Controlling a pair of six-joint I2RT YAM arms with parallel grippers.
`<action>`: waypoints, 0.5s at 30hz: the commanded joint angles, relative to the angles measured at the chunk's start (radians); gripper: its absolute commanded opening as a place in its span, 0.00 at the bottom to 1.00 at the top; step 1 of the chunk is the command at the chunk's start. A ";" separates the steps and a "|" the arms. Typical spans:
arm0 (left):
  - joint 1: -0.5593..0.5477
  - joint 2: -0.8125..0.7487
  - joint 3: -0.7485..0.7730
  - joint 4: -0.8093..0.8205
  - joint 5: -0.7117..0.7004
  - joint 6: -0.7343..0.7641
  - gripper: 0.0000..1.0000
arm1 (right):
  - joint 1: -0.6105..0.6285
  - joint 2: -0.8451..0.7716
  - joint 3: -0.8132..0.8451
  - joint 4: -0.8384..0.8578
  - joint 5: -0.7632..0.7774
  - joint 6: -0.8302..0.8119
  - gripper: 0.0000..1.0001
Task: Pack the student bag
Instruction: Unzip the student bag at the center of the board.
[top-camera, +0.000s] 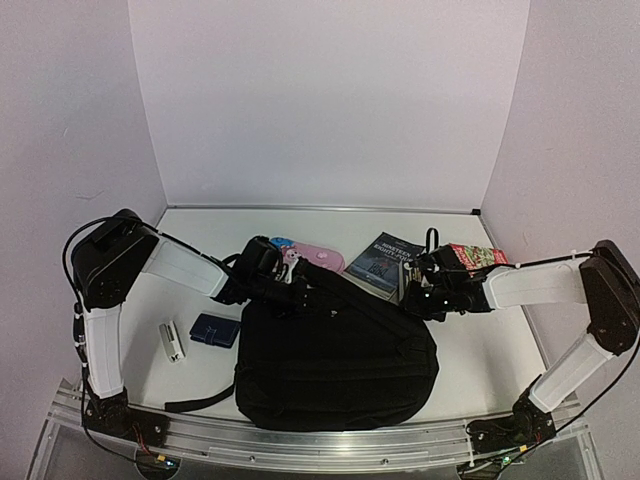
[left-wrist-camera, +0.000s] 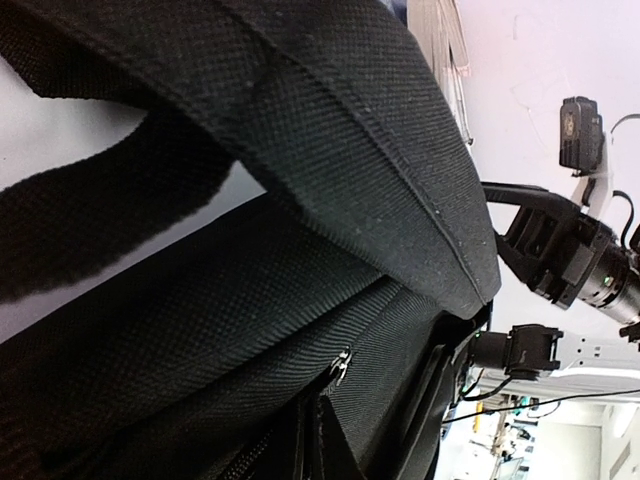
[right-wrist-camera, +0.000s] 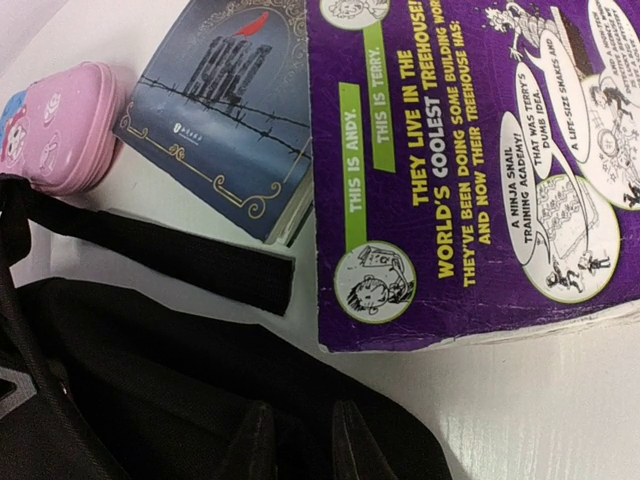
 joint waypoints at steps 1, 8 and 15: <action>-0.002 -0.019 -0.001 -0.018 -0.016 0.013 0.00 | 0.004 0.018 0.007 0.006 0.002 0.016 0.09; 0.000 -0.105 -0.029 -0.101 -0.111 0.038 0.00 | 0.004 0.017 -0.006 -0.002 0.061 0.041 0.00; 0.030 -0.224 -0.109 -0.153 -0.206 0.051 0.00 | 0.005 0.018 -0.017 -0.035 0.132 0.068 0.00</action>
